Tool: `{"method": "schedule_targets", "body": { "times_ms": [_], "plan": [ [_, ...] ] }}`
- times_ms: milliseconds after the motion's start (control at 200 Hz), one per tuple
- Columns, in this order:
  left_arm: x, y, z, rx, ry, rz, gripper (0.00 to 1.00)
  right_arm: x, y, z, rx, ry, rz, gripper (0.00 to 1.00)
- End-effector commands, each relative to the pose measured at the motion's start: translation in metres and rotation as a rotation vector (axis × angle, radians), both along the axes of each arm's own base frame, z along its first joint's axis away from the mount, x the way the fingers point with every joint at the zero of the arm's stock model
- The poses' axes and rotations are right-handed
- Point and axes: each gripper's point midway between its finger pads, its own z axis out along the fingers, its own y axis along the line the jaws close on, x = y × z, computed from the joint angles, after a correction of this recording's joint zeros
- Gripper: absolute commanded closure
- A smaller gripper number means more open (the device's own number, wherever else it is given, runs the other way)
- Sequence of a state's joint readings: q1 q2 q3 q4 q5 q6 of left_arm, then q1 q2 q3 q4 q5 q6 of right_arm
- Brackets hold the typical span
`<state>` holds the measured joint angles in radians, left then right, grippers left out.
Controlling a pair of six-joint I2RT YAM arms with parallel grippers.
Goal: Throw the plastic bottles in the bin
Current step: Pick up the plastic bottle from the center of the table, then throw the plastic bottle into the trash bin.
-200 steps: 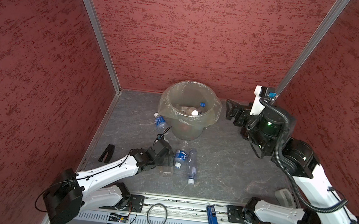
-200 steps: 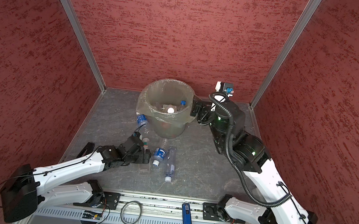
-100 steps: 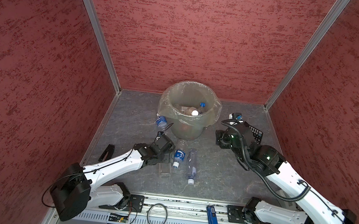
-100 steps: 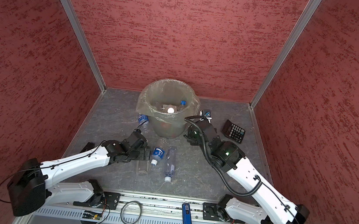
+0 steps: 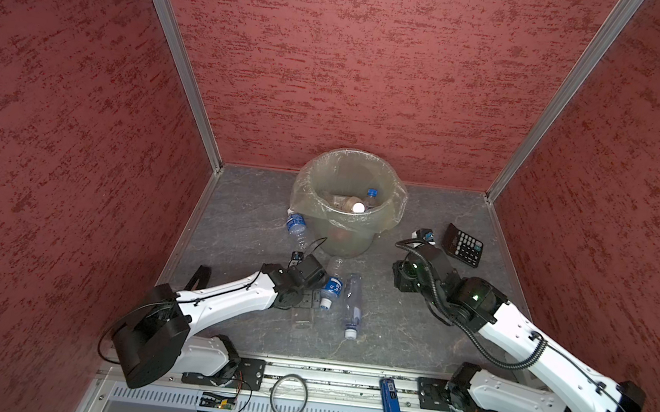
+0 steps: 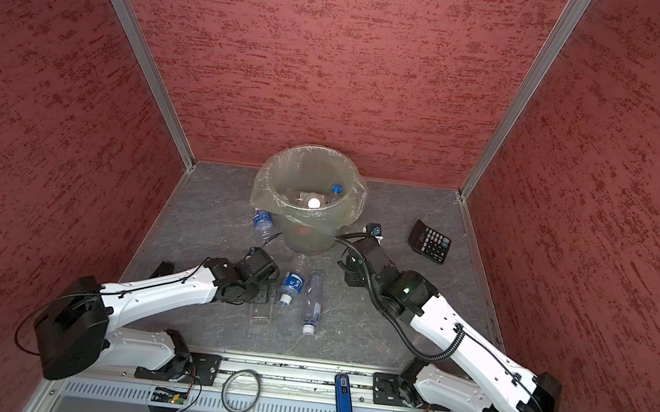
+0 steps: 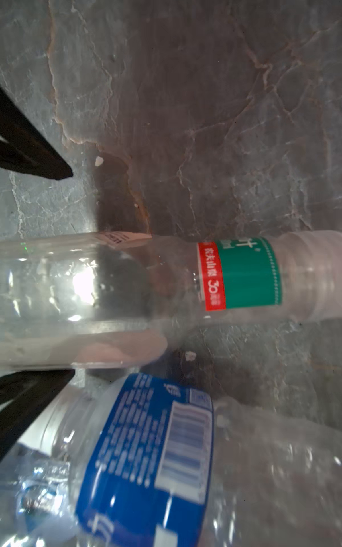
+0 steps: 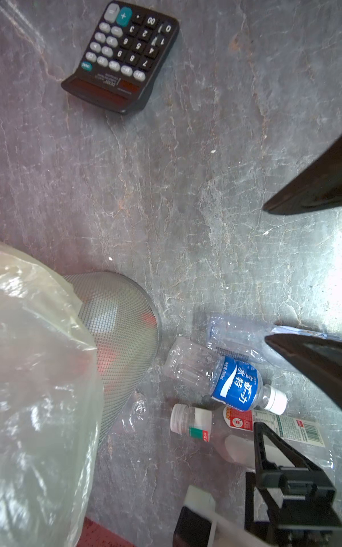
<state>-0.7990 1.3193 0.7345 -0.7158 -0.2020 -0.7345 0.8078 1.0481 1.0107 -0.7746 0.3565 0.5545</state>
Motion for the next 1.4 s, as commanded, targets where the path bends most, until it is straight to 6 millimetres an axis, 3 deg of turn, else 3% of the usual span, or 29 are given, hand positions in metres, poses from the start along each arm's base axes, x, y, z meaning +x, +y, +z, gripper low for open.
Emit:
{"method": "schedule_targets", "body": {
  "times_ms": [0, 190, 276, 376, 496, 867, 1072, 1232, 1393],
  "plan": [
    [-0.003, 0.005, 0.000, 0.016, 0.004, 0.022, 0.20, -0.001, 0.003, 0.006, 0.057, -0.014, -0.008, 0.39],
    [-0.007, 0.002, -0.007, -0.016, 0.019, 0.018, 0.28, -0.001, 0.004, 0.003, 0.066, -0.007, -0.006, 0.43],
    [-0.009, 0.002, -0.007, -0.019, 0.017, 0.016, 0.39, -0.001, 0.004, 0.004, 0.070, -0.009, -0.008, 0.45],
    [-0.010, 0.003, 0.005, -0.045, -0.033, 0.013, 0.52, -0.001, 0.005, 0.004, 0.078, -0.011, -0.009, 0.47],
    [-0.011, 0.009, 0.032, -0.085, -0.131, 0.019, 0.53, -0.003, 0.006, -0.008, 0.085, 0.006, -0.008, 0.47],
    [-0.007, 0.034, 0.165, -0.201, -0.488, 0.022, 0.54, -0.004, 0.005, -0.023, 0.098, 0.015, -0.022, 0.48],
    [0.009, 0.029, 0.275, -0.284, -0.742, -0.026, 0.53, -0.005, 0.002, -0.019, 0.101, 0.003, -0.027, 0.48],
    [0.045, -0.002, 0.366, -0.284, -0.939, -0.113, 0.51, -0.005, 0.001, -0.017, 0.110, -0.004, -0.029, 0.48],
    [0.117, -0.042, 0.417, -0.346, -1.034, -0.153, 0.45, -0.006, 0.000, -0.012, 0.120, -0.010, -0.034, 0.47]
  ]
}}
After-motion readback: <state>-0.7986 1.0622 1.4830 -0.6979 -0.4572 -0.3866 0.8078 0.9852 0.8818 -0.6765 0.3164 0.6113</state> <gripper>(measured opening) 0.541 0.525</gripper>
